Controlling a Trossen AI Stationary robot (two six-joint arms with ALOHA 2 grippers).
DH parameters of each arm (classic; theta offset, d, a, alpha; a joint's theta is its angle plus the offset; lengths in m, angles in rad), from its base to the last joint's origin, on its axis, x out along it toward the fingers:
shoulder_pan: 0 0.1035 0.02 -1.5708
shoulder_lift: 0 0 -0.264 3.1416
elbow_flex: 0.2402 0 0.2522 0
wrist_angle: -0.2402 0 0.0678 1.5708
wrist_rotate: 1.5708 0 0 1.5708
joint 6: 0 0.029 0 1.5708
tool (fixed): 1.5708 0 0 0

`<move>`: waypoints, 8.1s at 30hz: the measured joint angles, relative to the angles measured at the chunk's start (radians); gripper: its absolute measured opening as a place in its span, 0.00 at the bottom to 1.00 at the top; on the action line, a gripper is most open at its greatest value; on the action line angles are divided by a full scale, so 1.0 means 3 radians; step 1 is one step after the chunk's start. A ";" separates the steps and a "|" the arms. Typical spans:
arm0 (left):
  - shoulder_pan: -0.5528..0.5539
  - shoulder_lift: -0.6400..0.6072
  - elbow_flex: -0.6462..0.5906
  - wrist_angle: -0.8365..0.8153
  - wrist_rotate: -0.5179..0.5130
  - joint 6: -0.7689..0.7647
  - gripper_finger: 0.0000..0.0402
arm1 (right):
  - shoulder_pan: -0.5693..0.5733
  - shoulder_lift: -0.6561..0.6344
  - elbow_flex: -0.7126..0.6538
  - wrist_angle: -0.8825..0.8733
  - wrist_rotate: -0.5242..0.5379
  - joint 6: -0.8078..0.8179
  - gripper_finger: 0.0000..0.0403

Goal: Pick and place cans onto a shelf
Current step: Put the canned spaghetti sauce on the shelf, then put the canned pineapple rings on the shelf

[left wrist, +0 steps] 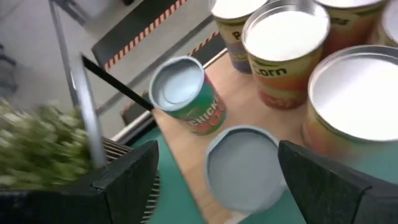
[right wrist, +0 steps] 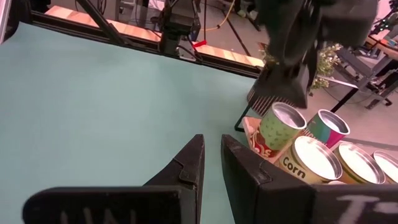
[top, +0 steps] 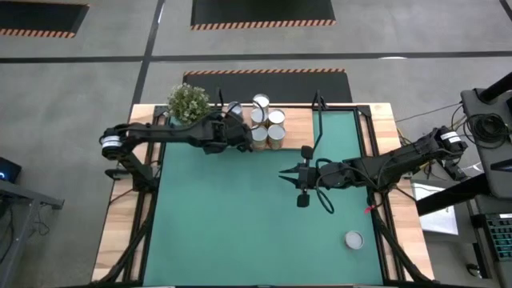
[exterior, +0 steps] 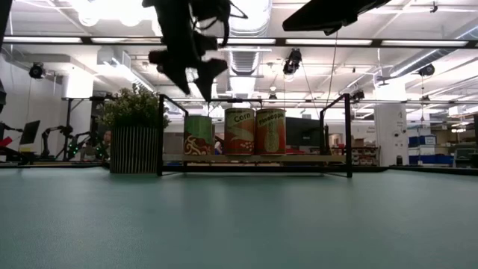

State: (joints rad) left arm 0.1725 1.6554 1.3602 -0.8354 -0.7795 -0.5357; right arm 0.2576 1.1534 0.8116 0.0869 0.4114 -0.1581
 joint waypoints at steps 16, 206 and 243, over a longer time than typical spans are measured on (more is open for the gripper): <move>0.0066 -0.0024 0.0481 -0.0653 0.1410 0.1684 0.28 | -0.0001 0.0000 0.0000 -0.0017 0.0001 -0.0058 0.11; -0.1922 -0.1653 -0.1469 0.2810 0.0791 0.2716 0.00 | 0.1796 0.0599 0.0241 -0.2747 -0.1124 0.6466 0.65; -0.1922 -0.2351 -0.1658 0.2698 0.0790 0.2449 0.00 | -0.1709 0.1902 0.3336 -0.5211 -0.0769 0.0271 0.65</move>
State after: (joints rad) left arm -0.4042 0.9501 0.8627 -0.0260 -0.5426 0.1989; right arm -0.2550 1.7241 1.8123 -1.4763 0.1808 -0.0769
